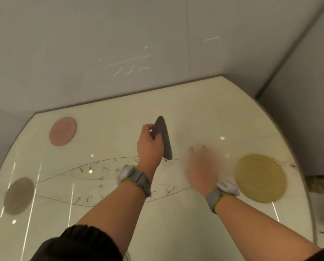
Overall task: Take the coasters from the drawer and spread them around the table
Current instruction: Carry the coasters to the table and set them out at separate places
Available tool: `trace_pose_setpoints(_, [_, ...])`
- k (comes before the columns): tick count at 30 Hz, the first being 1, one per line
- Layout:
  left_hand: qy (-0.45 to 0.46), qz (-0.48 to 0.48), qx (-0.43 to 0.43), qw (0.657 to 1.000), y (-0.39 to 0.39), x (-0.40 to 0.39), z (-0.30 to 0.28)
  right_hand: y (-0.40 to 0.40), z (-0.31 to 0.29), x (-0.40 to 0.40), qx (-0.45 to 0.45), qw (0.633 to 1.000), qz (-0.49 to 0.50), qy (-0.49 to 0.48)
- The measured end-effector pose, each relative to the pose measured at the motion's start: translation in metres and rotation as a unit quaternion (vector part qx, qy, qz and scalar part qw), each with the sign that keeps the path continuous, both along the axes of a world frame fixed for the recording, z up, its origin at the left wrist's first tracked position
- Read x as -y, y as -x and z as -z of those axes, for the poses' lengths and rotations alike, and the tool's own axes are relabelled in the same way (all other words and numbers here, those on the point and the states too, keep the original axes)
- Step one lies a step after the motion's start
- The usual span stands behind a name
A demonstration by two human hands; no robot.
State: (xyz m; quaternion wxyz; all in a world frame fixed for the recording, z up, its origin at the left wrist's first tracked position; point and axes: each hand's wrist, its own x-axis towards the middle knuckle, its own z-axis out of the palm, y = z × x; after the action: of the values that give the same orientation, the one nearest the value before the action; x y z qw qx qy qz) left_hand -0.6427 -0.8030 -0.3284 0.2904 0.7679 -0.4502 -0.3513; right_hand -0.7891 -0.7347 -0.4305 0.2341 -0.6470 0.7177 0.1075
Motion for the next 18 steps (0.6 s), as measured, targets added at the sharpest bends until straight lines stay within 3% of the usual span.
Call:
trace_pose_setpoints(4, [0.003, -0.066, -0.135, 0.989, -0.011, 0.046, 0.008, -0.023, 0.001, 0.009, -0.013, 0.998, 0.047, -0.033])
trace_pose_setpoints(8, [-0.065, -0.119, -0.215, 0.967, -0.03, 0.076, 0.042, -0.035, 0.004, 0.014, -0.018, 0.997, 0.069, -0.035])
trace_pose_setpoints(12, [-0.157, -0.141, -0.198, 0.957, -0.05, 0.074, 0.089, -0.04, 0.006, 0.017, -0.014, 0.996, 0.084, -0.031])
trace_pose_setpoints(18, [-0.137, -0.119, -0.136, 0.974, -0.06, 0.105, 0.114, -0.041, 0.008, 0.017, -0.021, 0.996, 0.084, -0.036])
